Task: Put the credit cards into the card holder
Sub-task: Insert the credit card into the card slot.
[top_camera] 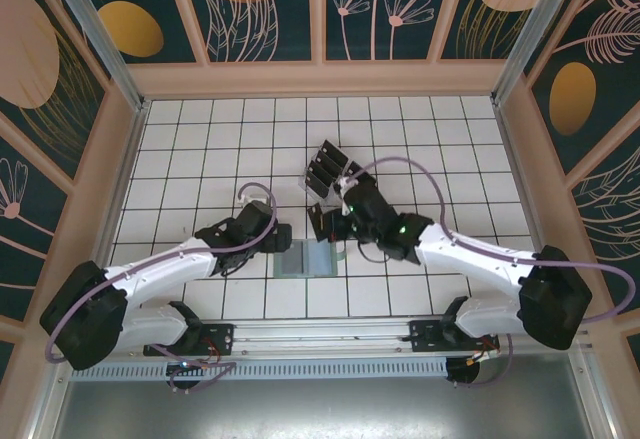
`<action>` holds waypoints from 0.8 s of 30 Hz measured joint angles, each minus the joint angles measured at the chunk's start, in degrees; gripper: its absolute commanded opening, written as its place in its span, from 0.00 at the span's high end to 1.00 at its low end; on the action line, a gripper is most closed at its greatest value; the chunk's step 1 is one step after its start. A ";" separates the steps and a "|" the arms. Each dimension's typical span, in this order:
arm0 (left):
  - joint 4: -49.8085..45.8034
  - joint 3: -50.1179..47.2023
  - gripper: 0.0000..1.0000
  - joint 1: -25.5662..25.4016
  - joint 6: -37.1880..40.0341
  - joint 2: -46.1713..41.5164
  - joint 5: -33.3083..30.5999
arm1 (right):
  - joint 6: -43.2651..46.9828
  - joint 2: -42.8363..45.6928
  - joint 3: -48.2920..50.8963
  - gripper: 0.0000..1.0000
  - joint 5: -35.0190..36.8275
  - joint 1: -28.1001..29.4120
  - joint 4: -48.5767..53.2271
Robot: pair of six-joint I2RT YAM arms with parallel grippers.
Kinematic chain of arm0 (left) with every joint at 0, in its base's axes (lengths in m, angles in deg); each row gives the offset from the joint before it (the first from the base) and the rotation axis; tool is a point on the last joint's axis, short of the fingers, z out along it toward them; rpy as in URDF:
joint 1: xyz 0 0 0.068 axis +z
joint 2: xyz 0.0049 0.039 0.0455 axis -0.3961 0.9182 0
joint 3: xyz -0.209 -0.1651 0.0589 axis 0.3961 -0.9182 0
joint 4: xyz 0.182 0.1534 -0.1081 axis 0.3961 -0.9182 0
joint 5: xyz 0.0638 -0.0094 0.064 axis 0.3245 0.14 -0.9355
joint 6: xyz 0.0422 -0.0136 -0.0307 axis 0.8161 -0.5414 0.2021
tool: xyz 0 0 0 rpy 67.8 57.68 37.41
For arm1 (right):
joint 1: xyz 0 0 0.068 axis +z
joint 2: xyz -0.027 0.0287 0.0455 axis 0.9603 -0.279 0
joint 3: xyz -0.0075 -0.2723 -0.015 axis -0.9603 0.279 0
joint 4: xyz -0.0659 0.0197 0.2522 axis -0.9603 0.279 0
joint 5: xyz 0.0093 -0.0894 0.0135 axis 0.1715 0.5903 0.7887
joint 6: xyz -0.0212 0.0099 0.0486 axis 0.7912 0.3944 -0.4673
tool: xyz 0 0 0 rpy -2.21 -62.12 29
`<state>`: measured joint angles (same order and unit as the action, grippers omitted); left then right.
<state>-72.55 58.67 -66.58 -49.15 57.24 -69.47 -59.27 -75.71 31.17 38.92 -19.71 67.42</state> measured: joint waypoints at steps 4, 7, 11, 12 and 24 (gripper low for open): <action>-1.55 -1.22 0.02 -3.30 -0.37 -0.85 -0.72 | -7.56 0.57 8.48 1.00 1.68 3.80 -10.16; -2.12 -1.64 0.01 -6.21 -1.18 -0.85 -1.99 | -11.96 1.64 13.64 1.00 3.50 5.38 -17.79; -2.12 -2.82 0.02 -7.74 -2.64 -0.39 -3.82 | -16.46 2.69 18.95 1.00 5.92 6.38 -26.77; -2.12 -3.13 0.02 -7.78 -2.93 -0.20 -4.15 | -17.14 2.69 19.65 1.00 6.23 6.47 -28.13; -0.72 -4.17 0.02 -8.11 -4.59 3.96 -6.05 | -21.44 0.83 22.73 1.00 8.35 7.43 -38.07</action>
<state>-73.27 54.50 -74.69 -53.74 61.19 -75.53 -80.71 -74.88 53.90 47.27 -12.28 29.34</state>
